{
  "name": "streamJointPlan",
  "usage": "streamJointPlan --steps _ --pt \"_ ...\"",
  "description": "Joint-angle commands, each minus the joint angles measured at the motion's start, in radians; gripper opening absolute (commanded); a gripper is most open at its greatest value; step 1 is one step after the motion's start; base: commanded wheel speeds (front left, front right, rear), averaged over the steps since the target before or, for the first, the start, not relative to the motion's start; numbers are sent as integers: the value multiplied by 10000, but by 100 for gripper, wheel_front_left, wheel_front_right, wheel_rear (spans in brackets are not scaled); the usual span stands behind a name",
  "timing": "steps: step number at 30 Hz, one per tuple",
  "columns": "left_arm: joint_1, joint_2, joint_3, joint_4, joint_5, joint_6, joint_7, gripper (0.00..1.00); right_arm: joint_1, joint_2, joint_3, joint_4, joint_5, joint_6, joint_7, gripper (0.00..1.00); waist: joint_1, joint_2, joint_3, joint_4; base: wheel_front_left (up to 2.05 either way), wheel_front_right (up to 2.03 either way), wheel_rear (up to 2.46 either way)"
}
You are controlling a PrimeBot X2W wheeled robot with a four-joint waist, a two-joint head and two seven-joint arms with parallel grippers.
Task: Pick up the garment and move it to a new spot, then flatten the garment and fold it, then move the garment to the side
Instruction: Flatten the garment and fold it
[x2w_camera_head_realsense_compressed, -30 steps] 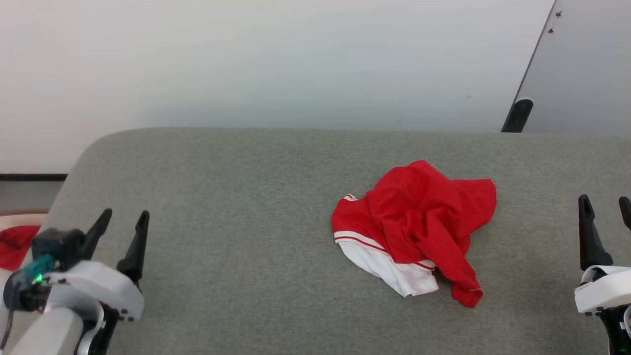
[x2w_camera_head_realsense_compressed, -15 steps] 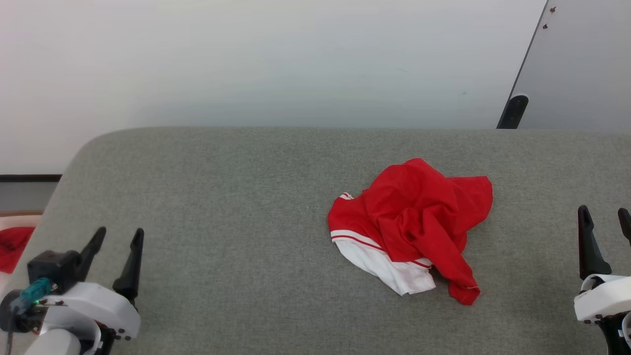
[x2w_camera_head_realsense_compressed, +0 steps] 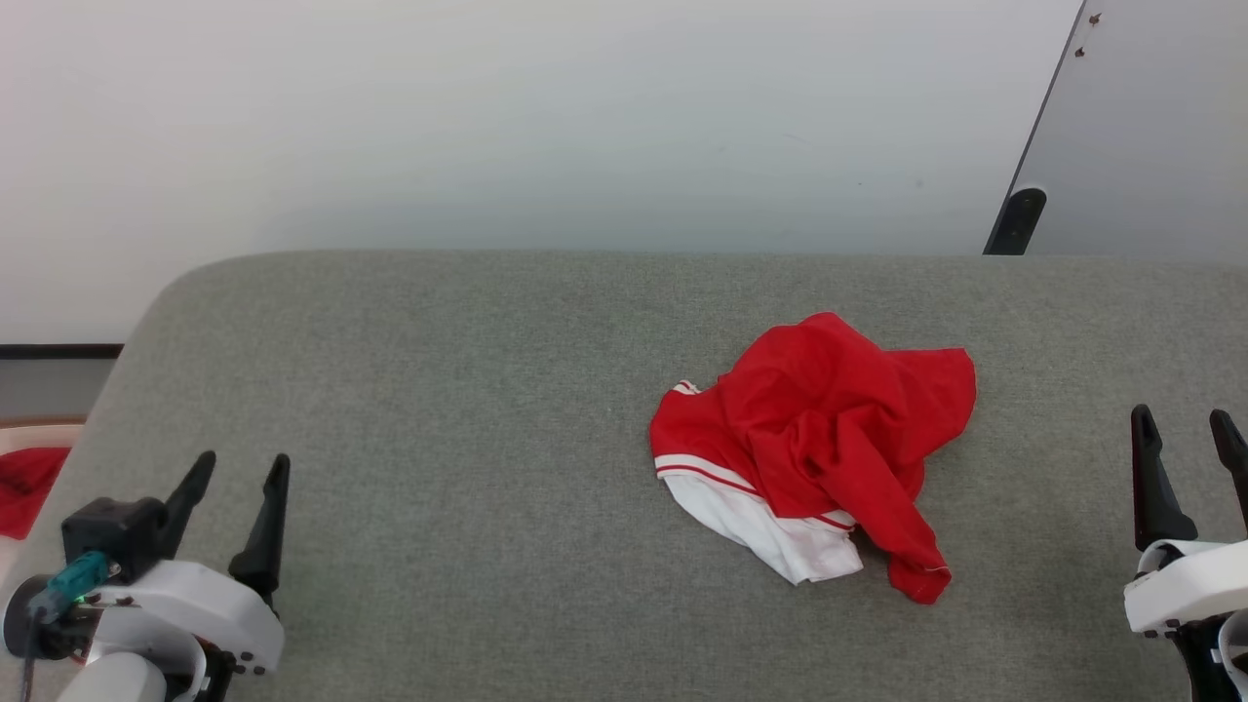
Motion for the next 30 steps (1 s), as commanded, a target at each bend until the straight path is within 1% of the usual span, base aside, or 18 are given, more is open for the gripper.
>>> streamJointPlan --steps 1,20,24,30 --pt "26 -32 23 48 87 -54 -37 100 -120 27 48 27 -58 38 -62 100 0 0 2 0 0 0 0" --pt "-181 -110 -149 0 57 -50 60 100 -214 196 -6 148 -168 38 -142 100 0 0 32 -94 0 0 0" --pt "-317 -56 -216 -85 6 -67 230 100 -183 280 35 171 -165 38 -192 100 0 0 79 -162 0 0 0" --pt "-829 81 -364 -304 -33 -210 735 100 -242 439 130 224 -82 38 -319 100 0 0 250 -365 0 0 0"
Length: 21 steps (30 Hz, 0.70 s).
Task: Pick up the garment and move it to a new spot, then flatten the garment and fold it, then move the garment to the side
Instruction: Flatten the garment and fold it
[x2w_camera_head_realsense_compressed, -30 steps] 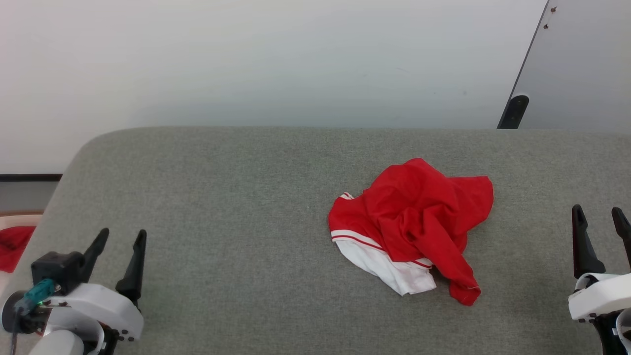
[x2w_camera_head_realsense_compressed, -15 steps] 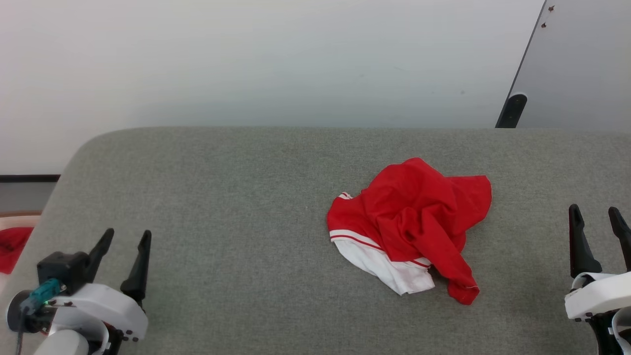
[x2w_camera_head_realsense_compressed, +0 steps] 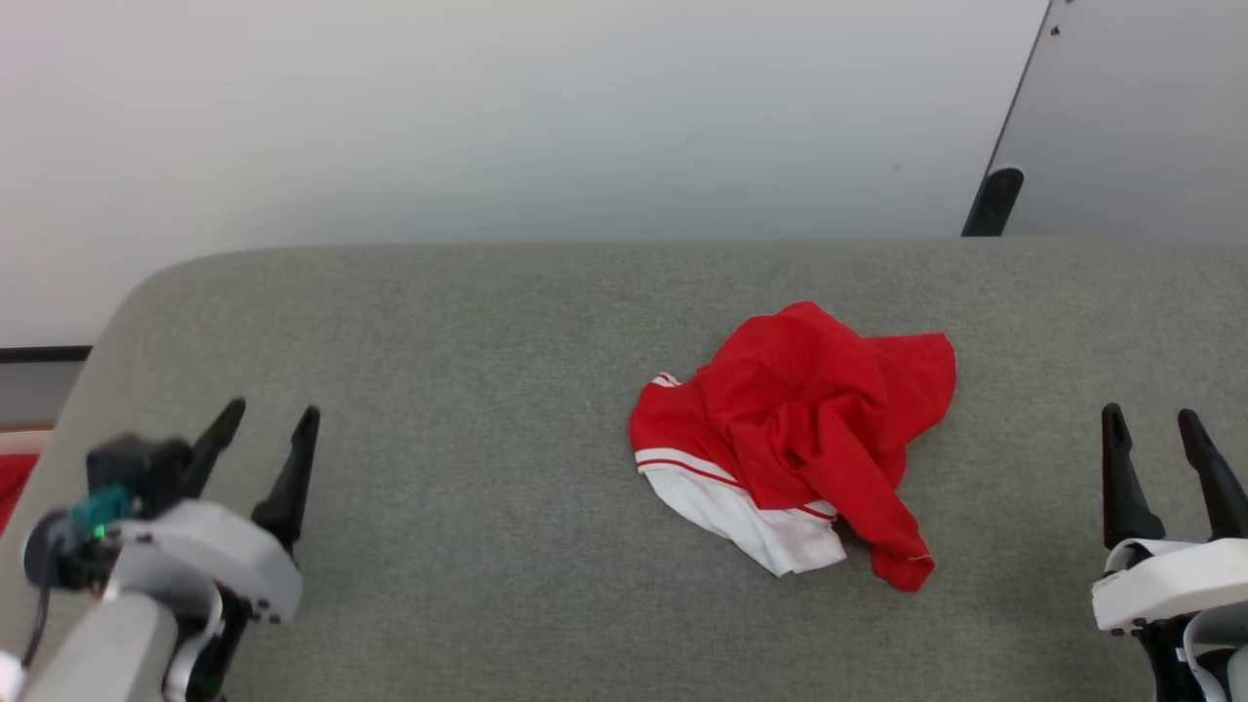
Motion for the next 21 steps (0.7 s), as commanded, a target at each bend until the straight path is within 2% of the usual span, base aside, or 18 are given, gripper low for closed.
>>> streamJointPlan --steps 1,8,12,18,21 --pt "-228 56 -40 -75 -20 -71 105 100 -117 39 23 0 8 38 -45 100 0 0 117 -99 0 0 0" --pt "-1522 113 -496 -258 -182 -366 1250 100 -295 292 144 110 88 38 -271 100 0 0 437 -458 0 0 0" --pt "-2387 -73 -1060 -313 -451 -500 2383 100 -442 422 249 263 164 38 -418 100 0 0 584 -683 0 0 0" --pt "-3588 -550 -2407 -108 -989 -589 4324 100 -669 579 380 594 273 38 -654 100 0 0 835 -1078 0 0 0" --pt "-3944 -988 -3119 172 -2087 -600 5961 100 -817 631 445 714 305 38 -733 100 0 0 1034 -1305 0 0 0"
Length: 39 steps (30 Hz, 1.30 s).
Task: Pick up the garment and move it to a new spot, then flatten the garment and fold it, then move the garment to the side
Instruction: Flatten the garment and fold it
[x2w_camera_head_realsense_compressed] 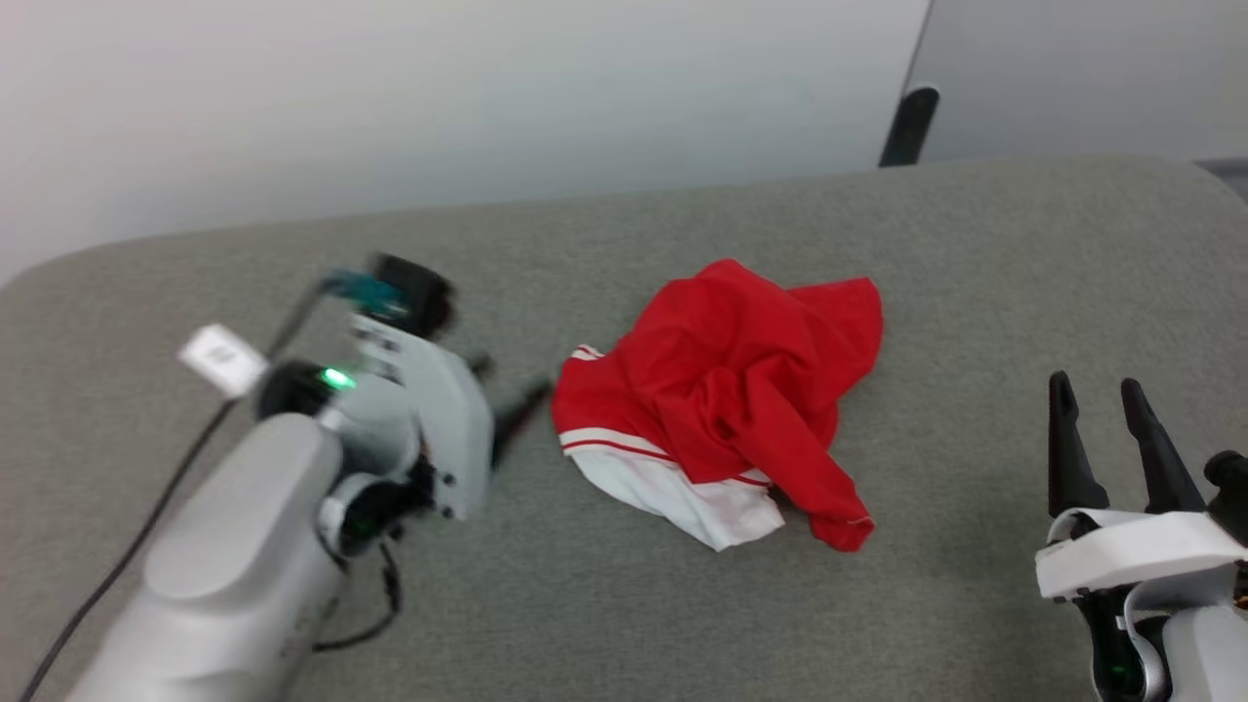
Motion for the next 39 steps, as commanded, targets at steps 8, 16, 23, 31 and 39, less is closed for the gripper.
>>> streamJointPlan --steps 8,16,23,31,39 --pt "-355 -462 -637 625 -2098 172 3585 100 -570 243 266 304 200 39 -202 100 0 0 777 -1011 0 0 0" --pt "-263 -545 -824 1409 -2077 651 4064 100 -834 408 372 348 240 39 -219 100 0 0 1220 -1617 0 0 0" --pt "-349 -602 -578 2037 -2430 834 4230 100 -919 515 329 219 167 39 -222 100 0 0 1357 -1778 0 0 0" --pt "-351 -781 -635 2309 -2498 697 4204 44 -1007 621 444 287 111 39 -224 100 0 0 1430 -1807 0 0 0" --pt "-769 -688 -384 2441 -2519 506 3711 0 -836 551 211 315 60 39 -225 100 0 0 1206 -1470 0 0 0"
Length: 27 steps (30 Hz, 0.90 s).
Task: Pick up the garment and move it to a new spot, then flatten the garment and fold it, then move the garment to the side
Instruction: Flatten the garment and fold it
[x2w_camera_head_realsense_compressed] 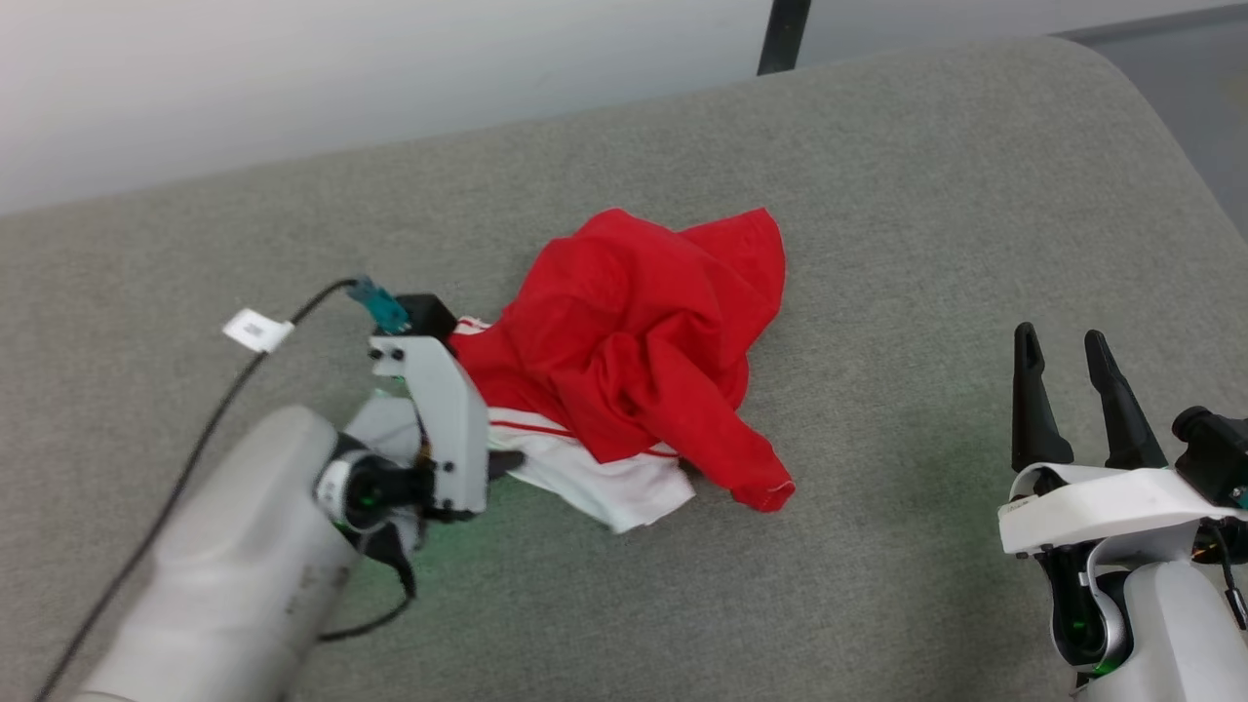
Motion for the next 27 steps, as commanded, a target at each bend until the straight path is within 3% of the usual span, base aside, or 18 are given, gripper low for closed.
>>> streamJointPlan --steps 1,9,14,21,27 --pt "-200 297 65 14 109 -67 -87 0 95 -10 -40 33 -60 39 -45 100 0 -1 -171 177 0 0 0" --pt "-777 1450 459 -224 277 -122 -112 0 264 68 19 -6 -22 39 -47 100 0 -1 -347 429 0 0 0" --pt "-1479 2202 400 -371 662 75 364 0 325 109 34 -97 14 39 -45 100 0 -1 -252 467 0 0 0" --pt "-2500 3114 -164 -259 1949 368 721 0 133 146 95 -79 84 39 -45 100 0 -1 10 217 0 0 0" --pt "-2170 3066 -297 753 2155 544 315 0 74 167 75 -55 134 39 -46 100 0 -1 159 -89 0 0 0"
